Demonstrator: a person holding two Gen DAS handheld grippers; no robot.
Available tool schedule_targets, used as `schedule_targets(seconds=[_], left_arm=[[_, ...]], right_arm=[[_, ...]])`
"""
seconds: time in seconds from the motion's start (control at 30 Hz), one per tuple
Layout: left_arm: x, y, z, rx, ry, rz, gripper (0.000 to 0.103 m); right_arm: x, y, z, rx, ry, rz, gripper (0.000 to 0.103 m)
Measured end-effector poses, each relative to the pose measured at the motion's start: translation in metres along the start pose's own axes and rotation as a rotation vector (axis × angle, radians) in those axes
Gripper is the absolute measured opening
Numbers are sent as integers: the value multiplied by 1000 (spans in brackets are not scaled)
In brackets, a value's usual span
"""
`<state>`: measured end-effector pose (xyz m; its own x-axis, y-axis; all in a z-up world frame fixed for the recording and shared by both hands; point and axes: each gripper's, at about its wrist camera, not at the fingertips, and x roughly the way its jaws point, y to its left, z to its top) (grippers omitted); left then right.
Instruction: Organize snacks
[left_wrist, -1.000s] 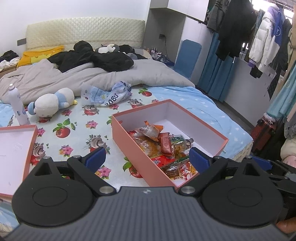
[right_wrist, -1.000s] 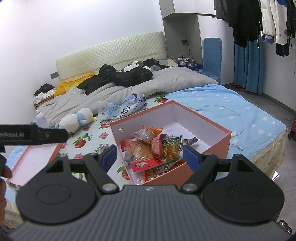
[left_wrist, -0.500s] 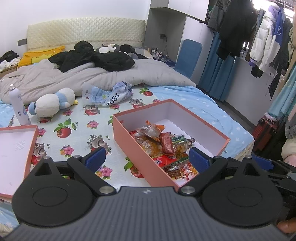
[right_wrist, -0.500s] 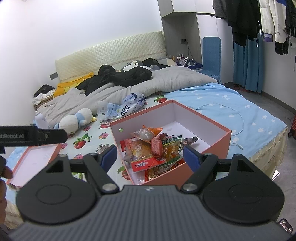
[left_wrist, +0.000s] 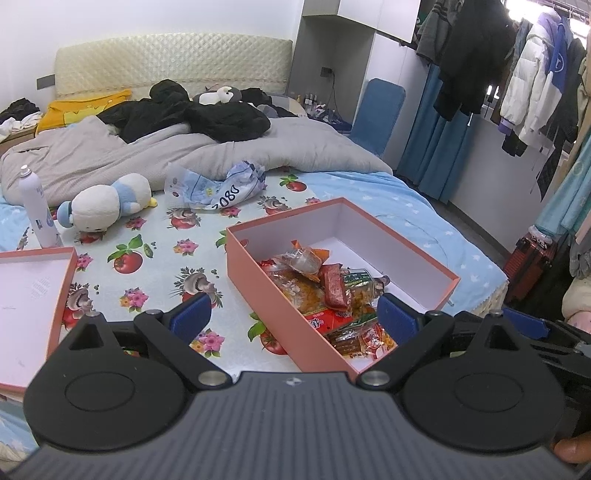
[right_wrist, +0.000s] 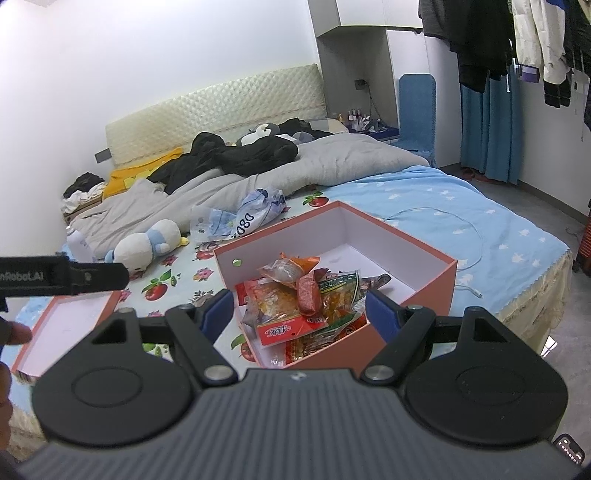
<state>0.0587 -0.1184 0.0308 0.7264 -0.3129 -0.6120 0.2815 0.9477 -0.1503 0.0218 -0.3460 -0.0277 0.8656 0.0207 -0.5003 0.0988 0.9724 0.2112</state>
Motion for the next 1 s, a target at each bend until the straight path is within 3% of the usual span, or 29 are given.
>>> schedule_targets(seconds=[0.23,0.27,0.3,0.37,1.0], left_arm=[[3,-1,-2,-8,10,4,98],[4,-1,-2,-8,10,3,98],[5,-2,-2,-10,9,3,98],[6,-2,-2,-10,8,2,98],[10,-1,-5,-18,-10,23,98]], right_arm=[[0,-1,-1,0,1,-9,80],[0,-2,0,4,3,-9,82],[1,-3,0,11,4,-8,93],[0,-5,1,27,-8,-11,103],[6,-4,0,34,1,-31,103]])
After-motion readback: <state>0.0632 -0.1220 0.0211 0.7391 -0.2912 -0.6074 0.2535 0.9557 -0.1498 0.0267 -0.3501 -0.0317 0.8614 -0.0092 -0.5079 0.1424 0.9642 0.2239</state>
